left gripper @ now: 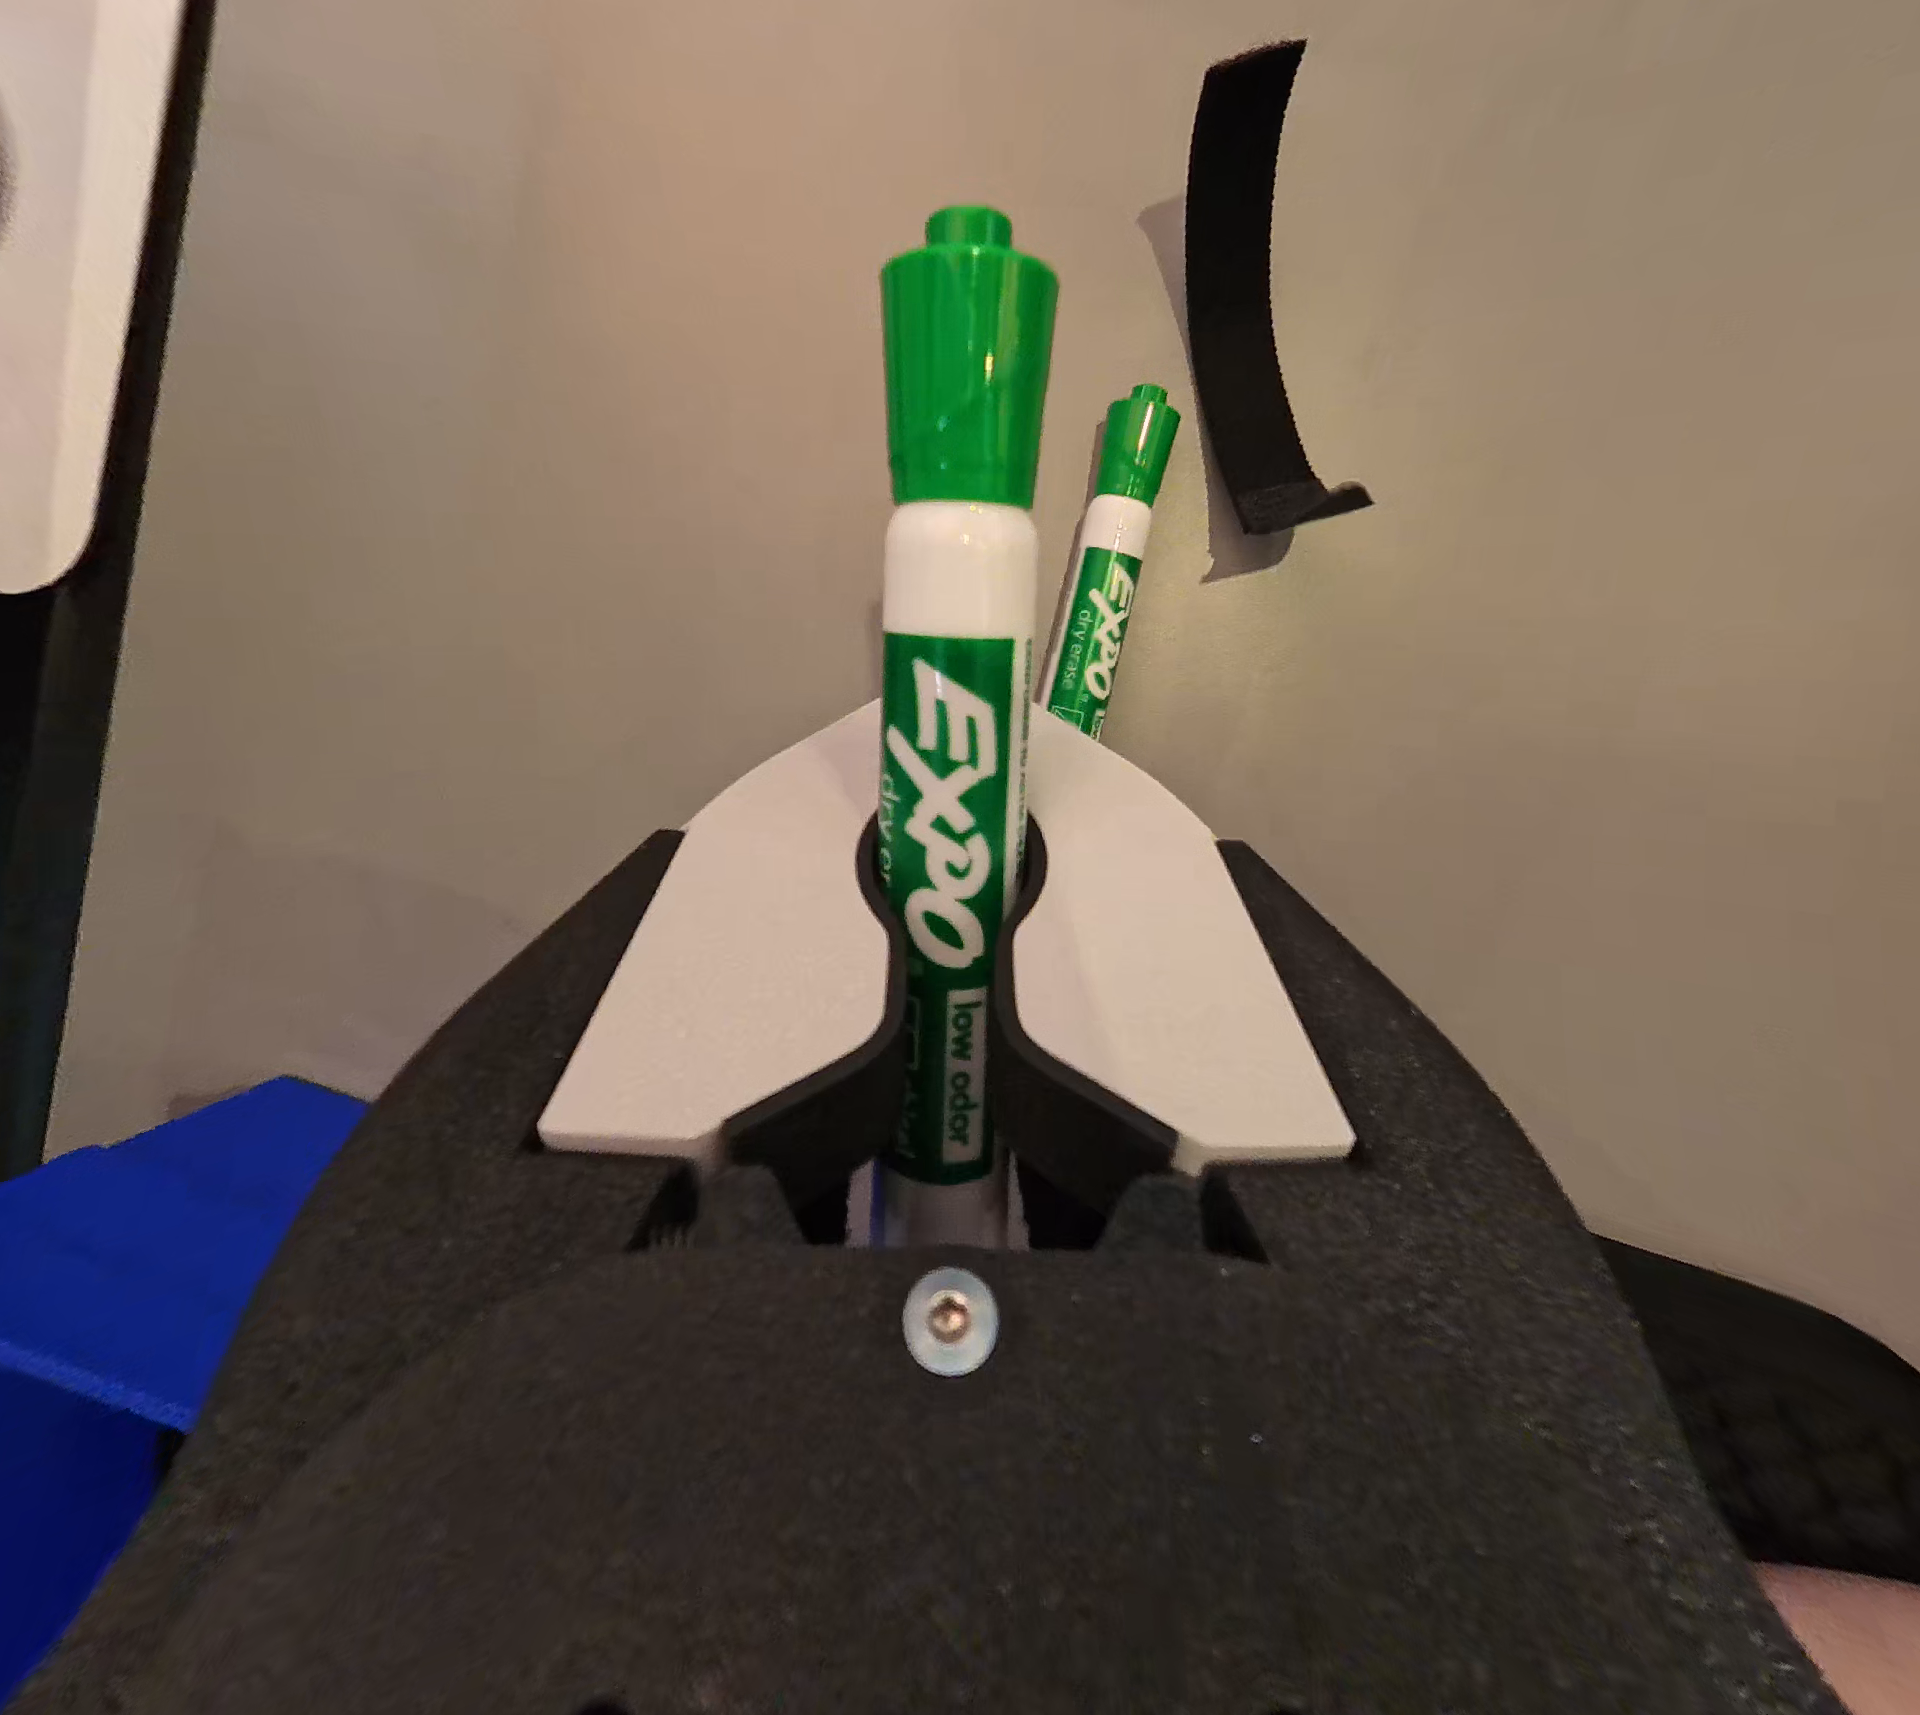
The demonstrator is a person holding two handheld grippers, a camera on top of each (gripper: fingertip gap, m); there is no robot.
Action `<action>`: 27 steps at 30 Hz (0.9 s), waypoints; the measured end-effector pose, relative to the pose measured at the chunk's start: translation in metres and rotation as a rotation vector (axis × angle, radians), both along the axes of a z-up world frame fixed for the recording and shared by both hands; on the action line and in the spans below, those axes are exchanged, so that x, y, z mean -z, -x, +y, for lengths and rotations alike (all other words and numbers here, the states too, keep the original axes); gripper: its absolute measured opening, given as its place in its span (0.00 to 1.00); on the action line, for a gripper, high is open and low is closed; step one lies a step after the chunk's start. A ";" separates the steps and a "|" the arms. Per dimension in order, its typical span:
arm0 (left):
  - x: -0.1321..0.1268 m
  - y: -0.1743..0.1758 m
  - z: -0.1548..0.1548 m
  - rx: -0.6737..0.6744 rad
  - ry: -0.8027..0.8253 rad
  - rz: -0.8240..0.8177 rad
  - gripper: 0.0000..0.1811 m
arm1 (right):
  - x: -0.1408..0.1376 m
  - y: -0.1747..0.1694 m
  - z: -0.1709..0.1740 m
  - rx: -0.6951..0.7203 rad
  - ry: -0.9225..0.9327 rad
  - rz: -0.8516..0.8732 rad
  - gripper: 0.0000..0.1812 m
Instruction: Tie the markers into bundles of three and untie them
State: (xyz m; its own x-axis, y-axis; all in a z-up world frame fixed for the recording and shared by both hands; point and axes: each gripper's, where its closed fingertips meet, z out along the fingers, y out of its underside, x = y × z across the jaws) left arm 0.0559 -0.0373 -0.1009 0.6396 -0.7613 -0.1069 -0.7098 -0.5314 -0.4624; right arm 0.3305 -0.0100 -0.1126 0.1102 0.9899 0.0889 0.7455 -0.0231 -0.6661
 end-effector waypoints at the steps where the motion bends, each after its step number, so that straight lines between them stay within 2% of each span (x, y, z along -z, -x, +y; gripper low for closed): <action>1: -0.003 0.002 0.000 -0.010 -0.002 -0.006 0.06 | -0.014 0.004 0.007 -0.003 -0.058 0.042 0.10; 3: -0.007 0.006 -0.004 -0.004 -0.008 -0.008 0.06 | -0.059 0.016 0.020 -0.055 -0.137 0.161 0.01; 6: -0.011 0.007 -0.010 0.014 -0.008 -0.011 0.06 | -0.134 0.053 0.015 -0.282 0.007 0.399 0.01; 9: -0.016 0.000 -0.012 0.041 -0.011 -0.038 0.06 | -0.174 0.107 0.003 -0.535 0.051 0.509 0.01; 10: -0.016 0.000 -0.012 0.041 -0.015 -0.034 0.06 | -0.178 0.132 0.002 -0.571 0.041 0.536 0.01; 12: -0.018 0.005 -0.011 0.023 -0.025 -0.030 0.06 | -0.169 0.182 -0.009 -0.626 0.079 0.557 0.01; 15: -0.023 0.009 -0.013 0.010 -0.029 -0.071 0.06 | -0.149 0.225 -0.025 -0.669 0.151 0.601 0.01; 18: -0.024 0.013 -0.014 0.002 -0.033 -0.064 0.06 | -0.139 0.234 -0.030 -0.677 0.193 0.628 0.01; 27: -0.017 0.015 -0.012 0.002 -0.011 -0.053 0.06 | -0.137 0.220 -0.023 -0.659 0.201 0.644 0.01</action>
